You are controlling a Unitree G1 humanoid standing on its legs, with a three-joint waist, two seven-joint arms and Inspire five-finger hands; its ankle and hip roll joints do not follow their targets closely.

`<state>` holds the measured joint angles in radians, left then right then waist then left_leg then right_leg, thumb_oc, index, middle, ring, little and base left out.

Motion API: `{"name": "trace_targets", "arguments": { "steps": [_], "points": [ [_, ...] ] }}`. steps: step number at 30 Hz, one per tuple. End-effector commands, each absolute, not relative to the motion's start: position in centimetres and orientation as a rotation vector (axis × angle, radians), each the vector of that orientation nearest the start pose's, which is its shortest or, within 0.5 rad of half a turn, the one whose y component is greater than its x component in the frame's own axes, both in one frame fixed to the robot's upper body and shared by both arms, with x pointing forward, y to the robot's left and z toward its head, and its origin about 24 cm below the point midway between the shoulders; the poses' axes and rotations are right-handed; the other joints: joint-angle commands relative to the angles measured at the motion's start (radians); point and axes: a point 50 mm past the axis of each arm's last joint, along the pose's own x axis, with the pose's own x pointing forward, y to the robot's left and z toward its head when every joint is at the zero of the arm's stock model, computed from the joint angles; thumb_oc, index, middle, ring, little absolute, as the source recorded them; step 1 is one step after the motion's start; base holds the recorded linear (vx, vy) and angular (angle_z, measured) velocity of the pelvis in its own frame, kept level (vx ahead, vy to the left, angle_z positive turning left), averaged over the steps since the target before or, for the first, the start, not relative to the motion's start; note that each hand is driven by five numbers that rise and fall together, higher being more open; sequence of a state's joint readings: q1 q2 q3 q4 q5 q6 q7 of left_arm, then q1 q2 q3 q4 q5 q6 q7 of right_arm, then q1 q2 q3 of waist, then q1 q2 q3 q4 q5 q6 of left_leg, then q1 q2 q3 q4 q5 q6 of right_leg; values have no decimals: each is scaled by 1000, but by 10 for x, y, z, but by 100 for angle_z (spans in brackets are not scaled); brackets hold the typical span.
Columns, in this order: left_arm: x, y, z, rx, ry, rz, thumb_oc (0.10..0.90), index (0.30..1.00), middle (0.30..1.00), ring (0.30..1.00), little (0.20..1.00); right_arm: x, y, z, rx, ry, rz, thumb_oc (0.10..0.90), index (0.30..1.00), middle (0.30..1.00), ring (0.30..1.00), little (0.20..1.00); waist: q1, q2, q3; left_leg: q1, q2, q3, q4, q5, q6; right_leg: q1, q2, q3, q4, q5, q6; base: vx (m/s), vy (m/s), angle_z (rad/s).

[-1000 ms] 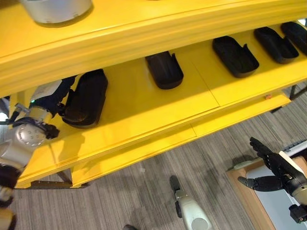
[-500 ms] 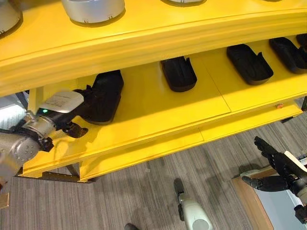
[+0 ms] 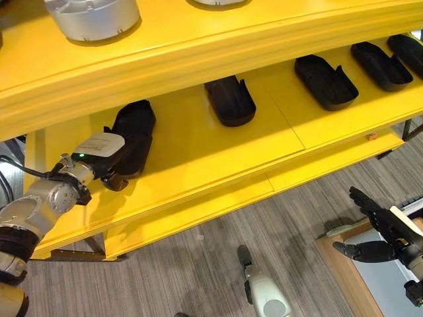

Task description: Move parts from the plastic box to the shelf.

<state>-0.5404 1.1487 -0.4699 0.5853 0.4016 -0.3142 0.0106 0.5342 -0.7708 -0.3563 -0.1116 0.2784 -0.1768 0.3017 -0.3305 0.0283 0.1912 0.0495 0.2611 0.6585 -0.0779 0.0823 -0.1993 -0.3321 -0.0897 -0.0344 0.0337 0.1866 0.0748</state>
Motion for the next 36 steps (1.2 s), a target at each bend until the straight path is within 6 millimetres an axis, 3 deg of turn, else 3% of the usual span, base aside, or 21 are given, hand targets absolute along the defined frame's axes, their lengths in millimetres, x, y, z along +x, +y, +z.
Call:
{"name": "trace_targets", "arguments": {
  "steps": [1,18,30,36],
  "points": [
    [317,351,212,1568,-91,108,900,1000,1000,1000,1000,161,-326,137,-651,-59,77,900,1000,1000,1000,1000,-22,-1,-43,-14,128,-63,13,135,-54,-24,-58,92,56,-22,101,13,-8,-6],
    [305,394,179,1525,205,176,900,1000,1000,1000,1000,166,-321,140,-647,-64,124,900,1000,1000,1000,1000,-33,-18,-26,-33,137,-55,30,127,-53,-60,-47,103,74,-18,97,0,0,-2],
    [334,365,189,1590,161,103,900,1000,1000,1000,1000,172,-318,141,-637,-52,155,900,1000,1000,1000,1000,-53,-25,-21,-35,142,-47,32,125,-53,-79,-36,115,82,-17,94,-1,0,-1],
    [343,356,178,1589,228,37,900,1000,1000,1000,1000,174,-318,139,-625,-36,166,900,1000,1000,1000,1000,-66,-29,-18,-35,146,-37,38,123,-54,-92,-31,125,87,-15,93,0,0,0]
  ]
}}
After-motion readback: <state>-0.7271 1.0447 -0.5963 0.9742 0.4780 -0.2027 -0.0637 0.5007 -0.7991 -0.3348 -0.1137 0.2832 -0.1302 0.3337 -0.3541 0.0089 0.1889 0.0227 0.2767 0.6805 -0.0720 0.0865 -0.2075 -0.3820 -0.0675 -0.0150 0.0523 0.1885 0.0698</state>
